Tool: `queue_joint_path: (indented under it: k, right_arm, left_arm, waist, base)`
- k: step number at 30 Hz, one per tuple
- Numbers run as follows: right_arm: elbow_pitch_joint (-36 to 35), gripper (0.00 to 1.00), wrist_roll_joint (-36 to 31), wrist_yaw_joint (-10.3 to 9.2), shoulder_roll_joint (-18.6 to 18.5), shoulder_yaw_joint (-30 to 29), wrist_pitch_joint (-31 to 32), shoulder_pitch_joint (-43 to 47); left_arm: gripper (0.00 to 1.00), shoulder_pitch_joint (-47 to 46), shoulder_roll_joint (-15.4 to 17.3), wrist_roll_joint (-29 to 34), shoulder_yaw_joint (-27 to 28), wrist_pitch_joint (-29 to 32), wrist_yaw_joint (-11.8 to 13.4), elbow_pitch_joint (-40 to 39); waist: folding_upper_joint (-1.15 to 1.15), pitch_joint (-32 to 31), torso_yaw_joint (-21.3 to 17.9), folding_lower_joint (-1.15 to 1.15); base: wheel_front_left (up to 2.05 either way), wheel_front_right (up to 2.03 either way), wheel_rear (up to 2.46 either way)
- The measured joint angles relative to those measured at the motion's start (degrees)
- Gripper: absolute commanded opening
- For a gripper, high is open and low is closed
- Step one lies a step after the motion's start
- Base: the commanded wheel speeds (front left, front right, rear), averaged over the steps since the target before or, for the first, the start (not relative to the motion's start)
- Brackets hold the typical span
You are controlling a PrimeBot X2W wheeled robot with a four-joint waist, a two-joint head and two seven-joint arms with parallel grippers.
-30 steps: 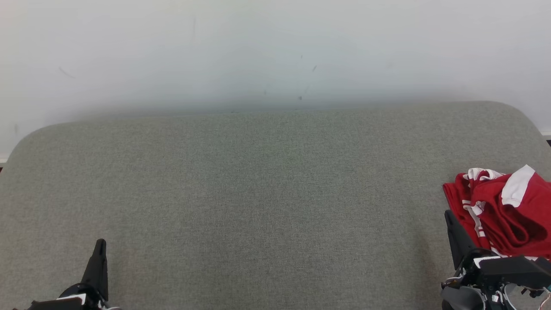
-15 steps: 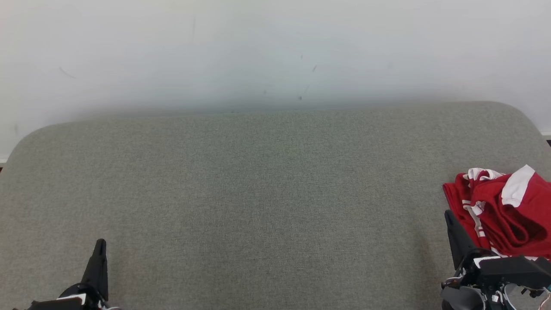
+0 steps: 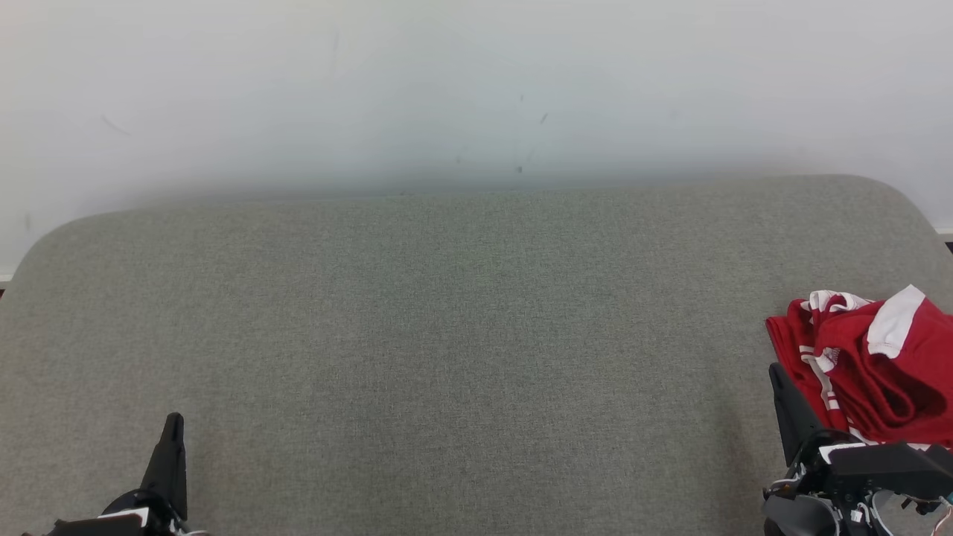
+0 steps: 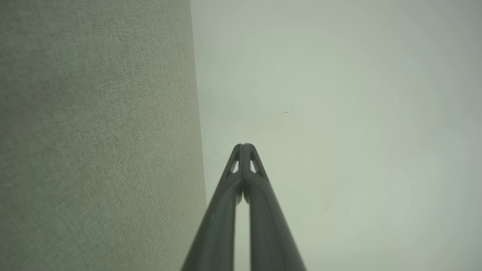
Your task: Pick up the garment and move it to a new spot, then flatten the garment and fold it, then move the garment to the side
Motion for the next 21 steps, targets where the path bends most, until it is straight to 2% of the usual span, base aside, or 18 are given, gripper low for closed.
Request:
queue_joint_path:
  k: [21]
  right_arm:
    - [0.0,0.00,0.0,0.00,0.0,0.0,0.0,0.0]
  left_arm:
    - [0.00,0.0,0.0,0.0,0.0,0.0,0.0,0.0]
  waist:
    - [0.00,0.0,0.0,0.00]
  base:
    - [0.00,0.00,0.00]
